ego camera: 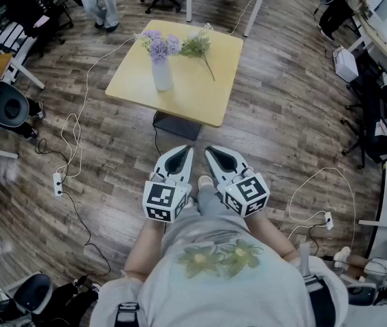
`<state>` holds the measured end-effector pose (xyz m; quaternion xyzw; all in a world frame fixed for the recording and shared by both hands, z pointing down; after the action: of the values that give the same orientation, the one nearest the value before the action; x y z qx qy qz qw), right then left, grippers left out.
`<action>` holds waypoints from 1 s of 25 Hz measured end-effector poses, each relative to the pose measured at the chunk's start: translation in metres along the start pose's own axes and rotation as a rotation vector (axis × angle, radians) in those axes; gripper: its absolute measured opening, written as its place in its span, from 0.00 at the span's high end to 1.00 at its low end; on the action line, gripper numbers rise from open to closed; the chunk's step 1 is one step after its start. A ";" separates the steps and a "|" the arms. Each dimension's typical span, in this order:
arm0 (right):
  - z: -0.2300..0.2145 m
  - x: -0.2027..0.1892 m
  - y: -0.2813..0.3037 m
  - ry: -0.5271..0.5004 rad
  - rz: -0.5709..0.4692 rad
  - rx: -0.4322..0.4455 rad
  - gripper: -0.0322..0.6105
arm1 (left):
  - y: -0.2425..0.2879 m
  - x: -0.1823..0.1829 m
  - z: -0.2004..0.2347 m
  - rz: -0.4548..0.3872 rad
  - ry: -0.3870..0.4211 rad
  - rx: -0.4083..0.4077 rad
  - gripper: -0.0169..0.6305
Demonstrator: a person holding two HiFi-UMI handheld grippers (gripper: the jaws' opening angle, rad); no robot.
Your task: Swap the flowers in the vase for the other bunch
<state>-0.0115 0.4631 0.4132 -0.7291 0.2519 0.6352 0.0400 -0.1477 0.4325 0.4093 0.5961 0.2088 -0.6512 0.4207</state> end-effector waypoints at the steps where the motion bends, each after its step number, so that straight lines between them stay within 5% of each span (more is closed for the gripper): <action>1: -0.002 0.002 0.002 0.000 -0.001 -0.001 0.88 | 0.002 0.002 0.001 0.000 0.001 0.000 0.95; 7: -0.029 0.018 0.020 0.015 -0.022 -0.009 0.88 | 0.027 0.017 0.013 -0.006 0.011 0.011 0.95; 25: -0.153 0.071 0.094 -0.025 -0.058 0.142 0.88 | 0.147 0.056 0.053 -0.038 0.010 0.158 0.95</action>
<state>0.0926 0.3012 0.3994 -0.7235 0.2747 0.6231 0.1133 -0.0590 0.2929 0.4002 0.6267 0.1701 -0.6706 0.3586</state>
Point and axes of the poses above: the fingertips, and each gripper's own axes: y forward along the fingers, z to its left, x out of its top, the point moved 8 cm from there along -y, backward along the fingers, and after that the axes turned 5 degrees about -x, right-handed, at the moved point
